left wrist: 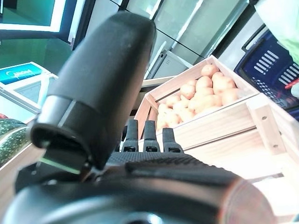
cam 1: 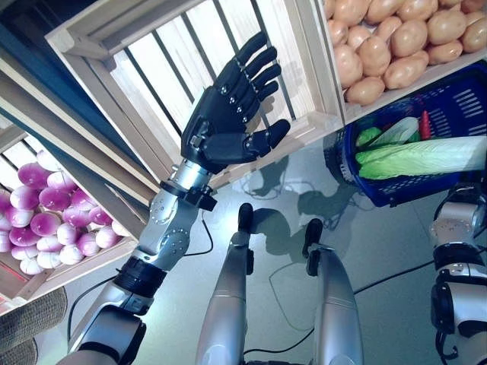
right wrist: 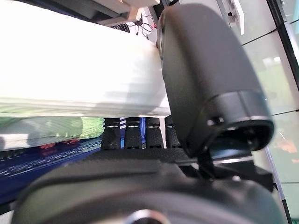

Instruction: Put vegetables into the basket

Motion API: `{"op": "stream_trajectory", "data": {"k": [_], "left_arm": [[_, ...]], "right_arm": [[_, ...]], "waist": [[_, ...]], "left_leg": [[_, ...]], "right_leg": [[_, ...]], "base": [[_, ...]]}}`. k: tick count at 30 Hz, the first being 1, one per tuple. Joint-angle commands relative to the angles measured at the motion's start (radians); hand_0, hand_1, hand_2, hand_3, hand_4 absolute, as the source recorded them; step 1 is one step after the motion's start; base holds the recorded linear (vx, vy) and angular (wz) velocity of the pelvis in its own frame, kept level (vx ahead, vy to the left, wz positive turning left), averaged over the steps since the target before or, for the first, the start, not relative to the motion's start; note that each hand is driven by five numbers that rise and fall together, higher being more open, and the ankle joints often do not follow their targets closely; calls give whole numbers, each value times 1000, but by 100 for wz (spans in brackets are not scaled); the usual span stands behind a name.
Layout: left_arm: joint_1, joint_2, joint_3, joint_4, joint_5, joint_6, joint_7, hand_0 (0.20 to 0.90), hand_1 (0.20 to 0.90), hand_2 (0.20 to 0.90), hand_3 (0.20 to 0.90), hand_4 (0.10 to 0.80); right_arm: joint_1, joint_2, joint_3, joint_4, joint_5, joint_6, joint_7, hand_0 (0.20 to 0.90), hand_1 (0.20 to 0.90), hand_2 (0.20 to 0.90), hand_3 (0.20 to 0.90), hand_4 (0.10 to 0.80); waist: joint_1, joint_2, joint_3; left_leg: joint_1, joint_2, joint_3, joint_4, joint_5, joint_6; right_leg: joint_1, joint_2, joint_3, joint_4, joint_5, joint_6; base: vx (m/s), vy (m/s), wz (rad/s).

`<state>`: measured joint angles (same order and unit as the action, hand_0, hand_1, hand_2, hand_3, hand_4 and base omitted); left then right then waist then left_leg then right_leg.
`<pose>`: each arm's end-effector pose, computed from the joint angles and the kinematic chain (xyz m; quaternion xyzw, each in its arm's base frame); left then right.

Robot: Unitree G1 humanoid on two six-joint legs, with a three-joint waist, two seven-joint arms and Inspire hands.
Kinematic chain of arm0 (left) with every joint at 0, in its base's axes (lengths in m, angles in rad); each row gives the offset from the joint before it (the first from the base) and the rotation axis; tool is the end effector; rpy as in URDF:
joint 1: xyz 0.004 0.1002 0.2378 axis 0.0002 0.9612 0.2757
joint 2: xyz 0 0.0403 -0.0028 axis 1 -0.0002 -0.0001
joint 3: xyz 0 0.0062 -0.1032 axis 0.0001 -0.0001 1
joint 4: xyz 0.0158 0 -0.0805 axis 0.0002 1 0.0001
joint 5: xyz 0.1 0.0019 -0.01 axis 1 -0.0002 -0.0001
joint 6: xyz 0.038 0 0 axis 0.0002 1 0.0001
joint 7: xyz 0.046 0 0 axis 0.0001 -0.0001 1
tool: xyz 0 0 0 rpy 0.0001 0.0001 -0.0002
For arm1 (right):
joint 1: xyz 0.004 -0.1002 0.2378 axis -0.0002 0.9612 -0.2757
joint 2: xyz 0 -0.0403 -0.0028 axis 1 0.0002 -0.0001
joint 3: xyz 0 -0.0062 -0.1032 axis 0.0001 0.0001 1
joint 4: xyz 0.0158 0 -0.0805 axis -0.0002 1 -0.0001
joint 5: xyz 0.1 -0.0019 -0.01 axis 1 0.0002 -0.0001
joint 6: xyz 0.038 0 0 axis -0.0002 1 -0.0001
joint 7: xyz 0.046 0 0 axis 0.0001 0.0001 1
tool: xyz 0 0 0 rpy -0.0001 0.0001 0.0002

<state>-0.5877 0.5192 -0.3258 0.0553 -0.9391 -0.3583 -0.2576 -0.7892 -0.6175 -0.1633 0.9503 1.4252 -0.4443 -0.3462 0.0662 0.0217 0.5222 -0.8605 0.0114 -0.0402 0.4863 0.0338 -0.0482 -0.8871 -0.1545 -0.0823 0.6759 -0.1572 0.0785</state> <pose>0.2808 0.1608 0.1814 -0.1527 -0.3197 -0.3161 0.8801 0.3036 -0.3243 0.1531 0.4842 -0.1968 -0.4071 0.7490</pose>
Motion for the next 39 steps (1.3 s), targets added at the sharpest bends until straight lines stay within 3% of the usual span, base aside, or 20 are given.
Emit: {"op": "stream_trajectory", "data": {"k": [1, 8, 20, 29, 35, 39], "left_arm": [[-90, -59, 78, -171, 6, -84, -73, 900, 900, 900, 900, 800], [-111, -46, 57, -185, 51, -113, -35, 900, 900, 900, 900, 800], [-107, -56, 68, -219, 39, -84, -68, 900, 900, 900, 900, 800], [-110, -58, 73, -225, 54, -80, -58, 900, 900, 900, 900, 800], [-99, -59, 69, -242, 42, -87, -61, 900, 900, 900, 900, 800], [-100, -52, 61, -253, 43, -94, -46, 900, 900, 900, 900, 800]], "right_arm": [[-69, -174, -26, -30, -66, -146, -89, 300, 300, 300, 300, 400], [-105, -155, 20, -42, -112, -129, -184, 300, 300, 300, 300, 400], [-89, -61, 58, -67, -109, -5, -182, 300, 300, 300, 300, 400], [-101, -39, 58, -37, -97, -23, -220, 300, 300, 300, 300, 400], [-102, -64, 28, -36, -191, -107, -399, 300, 300, 300, 300, 400], [-111, -92, 13, -48, -303, -113, -545, 300, 300, 300, 300, 400]], "waist": [[-15, 43, -2], [-19, 48, -2], [-21, 65, -2], [-19, 76, -2], [-22, 79, -2], [-26, 79, -2]], "left_leg": [[-14, -78, 5, 13, -65, 65], [-71, -80, 2, -10, -48, 66], [-160, -92, -3, 49, -63, 64], [-193, -95, 4, 62, -61, 65], [-194, -98, 4, 60, -60, 66], [-183, -100, 4, 50, -56, 63]], "right_leg": [[8, 59, -7, -58, 103, -35], [-47, 75, -1, -76, 115, -44], [-134, 89, 9, -13, 99, -58], [-171, 95, 10, 12, 98, -62], [-171, 99, 6, 2, 107, -62], [-159, 104, 8, -18, 116, -58]], "base": [[10, -38, -1], [38, -80, 2], [59, -44, 6], [31, 1, 0], [0, 0, 0], [0, 0, 0]]}}
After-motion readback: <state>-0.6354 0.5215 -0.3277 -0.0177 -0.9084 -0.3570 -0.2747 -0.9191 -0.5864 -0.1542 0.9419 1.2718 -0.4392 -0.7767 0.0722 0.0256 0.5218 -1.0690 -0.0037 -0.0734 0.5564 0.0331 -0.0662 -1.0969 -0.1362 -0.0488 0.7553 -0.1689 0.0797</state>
